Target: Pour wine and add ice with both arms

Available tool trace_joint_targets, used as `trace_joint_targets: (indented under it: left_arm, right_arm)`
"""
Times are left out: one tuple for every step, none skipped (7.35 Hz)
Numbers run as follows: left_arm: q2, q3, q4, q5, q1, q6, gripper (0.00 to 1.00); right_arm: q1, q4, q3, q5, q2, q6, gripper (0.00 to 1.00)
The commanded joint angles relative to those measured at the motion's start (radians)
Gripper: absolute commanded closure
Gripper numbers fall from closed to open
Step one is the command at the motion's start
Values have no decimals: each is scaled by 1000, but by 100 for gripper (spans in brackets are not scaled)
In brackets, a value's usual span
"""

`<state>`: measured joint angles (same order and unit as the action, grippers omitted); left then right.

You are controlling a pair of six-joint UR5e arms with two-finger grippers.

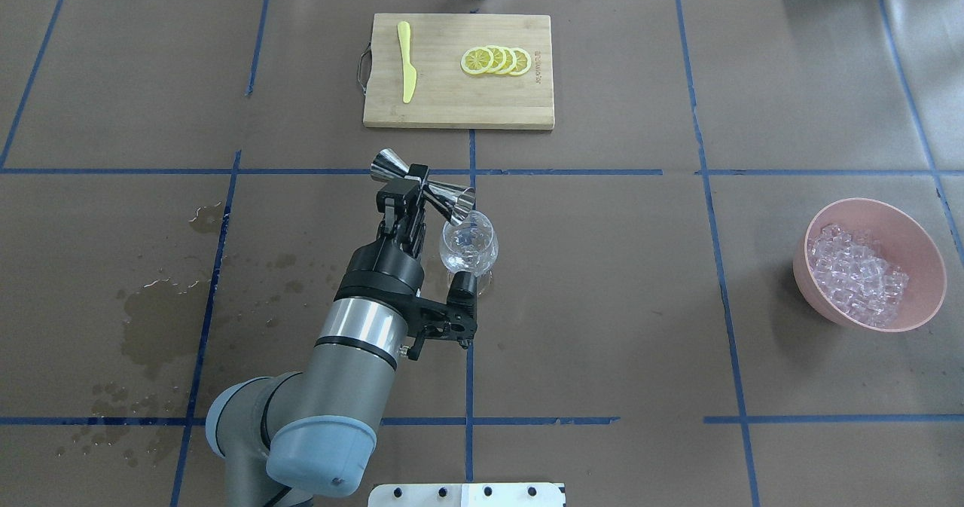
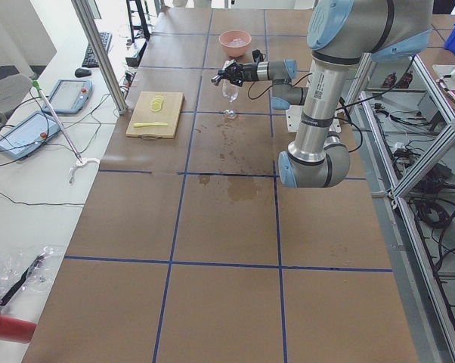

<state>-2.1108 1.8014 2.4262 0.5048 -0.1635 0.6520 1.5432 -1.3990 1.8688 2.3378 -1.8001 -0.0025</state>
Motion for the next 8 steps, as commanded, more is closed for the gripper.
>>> trace_joint_targets:
  left_arm:
    - [12,10,137,81,-16,-17,100]
    - [17,12,140,127,-33,-75,100]
    - [41,15,146,151,-37,-125,100]
    - [81,42,163,197,-54,-155,100]
    - [150,52,213,227,-65,-222,100]
    - [228,52,300,286,-88,-257,100]
    - [320,53,403,314,-102,-294,100]
    - [410,53,481,381,-120,-339,100]
  right_arm:
    - [2,0,0,2,-1,-1,0]
    - [0,0,0,0,1,-2,0]
    - [0,0,0,0,1,-2,0]
    - [0,0,-2,-2,1,-2,0]
    - [0,0,-2,-3,1,-2,0]
    - [0,0,-14,-3,-1,-1,0]
    - [0,0,-16,-3,1,-2,0]
    - [0,2,-16,-2,-1,-2,0]
